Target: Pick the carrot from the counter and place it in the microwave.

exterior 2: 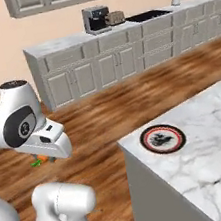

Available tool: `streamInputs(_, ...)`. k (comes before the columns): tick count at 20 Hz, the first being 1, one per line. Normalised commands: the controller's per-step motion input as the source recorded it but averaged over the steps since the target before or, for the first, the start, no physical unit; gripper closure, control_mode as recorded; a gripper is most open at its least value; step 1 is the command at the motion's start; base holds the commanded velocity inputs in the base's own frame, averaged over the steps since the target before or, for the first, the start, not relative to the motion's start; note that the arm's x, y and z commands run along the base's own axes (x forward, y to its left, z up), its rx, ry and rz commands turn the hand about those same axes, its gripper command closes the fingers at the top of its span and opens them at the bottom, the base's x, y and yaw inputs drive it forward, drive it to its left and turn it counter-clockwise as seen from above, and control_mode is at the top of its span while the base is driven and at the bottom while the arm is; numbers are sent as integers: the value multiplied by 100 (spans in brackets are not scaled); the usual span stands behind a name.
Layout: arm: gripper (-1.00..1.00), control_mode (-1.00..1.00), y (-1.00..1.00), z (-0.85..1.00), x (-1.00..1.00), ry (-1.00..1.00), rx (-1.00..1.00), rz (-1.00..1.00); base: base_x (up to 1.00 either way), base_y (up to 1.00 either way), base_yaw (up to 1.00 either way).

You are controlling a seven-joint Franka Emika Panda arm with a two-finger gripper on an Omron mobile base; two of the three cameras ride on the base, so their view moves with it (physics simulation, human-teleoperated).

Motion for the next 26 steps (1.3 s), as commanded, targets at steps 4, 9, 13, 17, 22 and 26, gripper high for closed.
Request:
streamInputs(4,100,100,0,0,0,0,0,0,-15,0,100)
streamInputs(9,100,100,0,0,0,0,0,0,-14,0,100)
streamInputs(13,100,100,0,0,0,0,0,0,-12,0,100)
streamInputs(17,100,100,0,0,0,0,0,0,-11,0,100)
streamInputs(22,100,100,0,0,0,0,0,0,-11,0,100)
streamInputs(26,100,100,0,0,0,0,0,0,-9,0,100)
